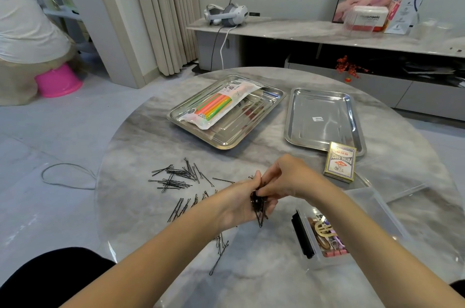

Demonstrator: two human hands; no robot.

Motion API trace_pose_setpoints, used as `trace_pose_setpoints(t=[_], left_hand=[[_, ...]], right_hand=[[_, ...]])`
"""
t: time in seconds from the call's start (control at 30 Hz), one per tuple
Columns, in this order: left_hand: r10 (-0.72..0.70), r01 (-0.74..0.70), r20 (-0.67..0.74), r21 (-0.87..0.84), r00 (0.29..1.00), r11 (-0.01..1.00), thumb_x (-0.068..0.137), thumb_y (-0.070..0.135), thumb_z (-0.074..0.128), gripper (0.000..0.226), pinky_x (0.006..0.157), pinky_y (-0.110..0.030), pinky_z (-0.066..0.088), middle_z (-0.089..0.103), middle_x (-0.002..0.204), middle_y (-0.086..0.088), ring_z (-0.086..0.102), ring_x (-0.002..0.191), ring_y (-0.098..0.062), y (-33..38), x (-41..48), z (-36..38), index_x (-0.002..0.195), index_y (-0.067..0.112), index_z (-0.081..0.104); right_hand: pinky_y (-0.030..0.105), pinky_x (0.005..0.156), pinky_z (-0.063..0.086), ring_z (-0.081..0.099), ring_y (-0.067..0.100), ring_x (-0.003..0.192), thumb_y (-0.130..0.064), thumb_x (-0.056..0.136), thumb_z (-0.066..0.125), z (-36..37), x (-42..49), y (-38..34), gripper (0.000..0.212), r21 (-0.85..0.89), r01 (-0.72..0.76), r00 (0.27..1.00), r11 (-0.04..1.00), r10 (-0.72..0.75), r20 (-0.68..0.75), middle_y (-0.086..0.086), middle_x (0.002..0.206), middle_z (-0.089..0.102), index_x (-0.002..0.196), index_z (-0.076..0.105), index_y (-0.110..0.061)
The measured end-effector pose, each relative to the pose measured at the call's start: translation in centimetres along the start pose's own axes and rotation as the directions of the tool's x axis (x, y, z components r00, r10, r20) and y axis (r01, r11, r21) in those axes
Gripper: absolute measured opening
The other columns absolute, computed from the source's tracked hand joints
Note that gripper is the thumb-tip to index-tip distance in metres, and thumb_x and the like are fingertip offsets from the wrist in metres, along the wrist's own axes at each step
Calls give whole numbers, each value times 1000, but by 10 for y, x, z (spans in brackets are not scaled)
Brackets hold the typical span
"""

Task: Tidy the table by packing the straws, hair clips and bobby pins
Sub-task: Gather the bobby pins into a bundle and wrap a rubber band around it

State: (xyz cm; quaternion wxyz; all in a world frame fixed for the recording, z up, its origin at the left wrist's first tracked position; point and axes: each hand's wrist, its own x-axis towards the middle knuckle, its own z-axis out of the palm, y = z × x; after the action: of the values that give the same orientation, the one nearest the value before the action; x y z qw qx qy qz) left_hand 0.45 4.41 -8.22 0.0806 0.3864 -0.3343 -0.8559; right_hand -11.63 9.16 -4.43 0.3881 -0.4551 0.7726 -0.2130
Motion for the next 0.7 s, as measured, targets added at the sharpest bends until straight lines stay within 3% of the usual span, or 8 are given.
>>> trace_pose_setpoints(t=[0.1, 0.2, 0.3, 0.4, 0.5, 0.57, 0.63, 0.7], left_hand=[[-25, 22, -66, -43, 997, 999, 103, 29, 31, 34, 46, -16, 47, 55, 71, -4, 54, 47, -10, -1, 2, -4, 97, 10, 60], [-49, 38, -121, -87, 991, 995, 103, 17, 30, 29, 37, -13, 34, 50, 64, -3, 44, 37, -6, -2, 5, -7, 84, 8, 50], [-64, 49, -146, -106, 987, 993, 102, 9, 27, 32, 32, -12, 22, 49, 50, 0, 33, 31, -4, -1, 7, -10, 76, 8, 45], [-80, 53, -134, -194, 988, 979, 101, 5, 25, 32, 31, -14, 17, 40, 43, 2, 29, 28, -5, 6, 7, -14, 74, 8, 42], [-78, 46, -96, -301, 992, 953, 99, 0, 23, 32, 30, -14, 18, 37, 44, 3, 28, 28, -6, 17, 5, -16, 73, 9, 41], [-94, 62, -72, -368, 993, 928, 97, -3, 21, 32, 30, -15, 20, 37, 44, 1, 27, 27, -7, 23, 4, -19, 74, 8, 41], [-143, 122, -23, -402, 989, 908, 96, -1, 20, 33, 30, -16, 22, 36, 45, 0, 28, 28, -9, 27, 2, -23, 74, 6, 44], [-196, 192, 32, -416, 980, 889, 95, 1, 20, 35, 30, -17, 23, 35, 46, -2, 29, 29, -11, 29, 1, -27, 70, 5, 45]], right_hand=[[24, 71, 59, 67, 20, 68, 4, 77, 72, 0, -1, 0, 17, 184, -16, 999, 983, 8, 43, 21, 87, 71, 94, 72, 6], [22, 69, 59, 67, 22, 66, 9, 79, 68, 1, -2, -2, 16, 242, -17, 1000, 970, 13, 20, 23, 83, 69, 94, 71, 7], [23, 69, 59, 64, 17, 64, 0, 79, 72, 3, -2, 0, 10, 329, 42, 994, 944, -7, -106, 19, 82, 70, 89, 71, 1], [30, 82, 55, 64, 16, 83, -24, 85, 69, 5, -5, 1, 7, 439, 93, 979, 893, -2, -203, 10, 96, 68, 87, 66, -17], [31, 96, 50, 57, 9, 112, -41, 81, 69, 6, -14, 4, 44, 489, 51, 997, 871, -71, 22, -4, 122, 56, 120, 55, -26], [27, 101, 44, 47, 6, 125, -32, 74, 78, 10, -20, 7, 82, 394, 99, 969, 914, -179, 172, -11, 136, 43, 142, 33, -33], [26, 104, 41, 41, 7, 131, -17, 67, 85, 16, -20, 10, 107, 304, 199, 938, 932, -271, 216, -13, 146, 33, 149, 18, -35], [23, 105, 40, 43, 8, 130, -11, 63, 87, 20, -16, 12, 112, 258, 265, 930, 929, -317, 184, -10, 149, 30, 149, 18, -31]])
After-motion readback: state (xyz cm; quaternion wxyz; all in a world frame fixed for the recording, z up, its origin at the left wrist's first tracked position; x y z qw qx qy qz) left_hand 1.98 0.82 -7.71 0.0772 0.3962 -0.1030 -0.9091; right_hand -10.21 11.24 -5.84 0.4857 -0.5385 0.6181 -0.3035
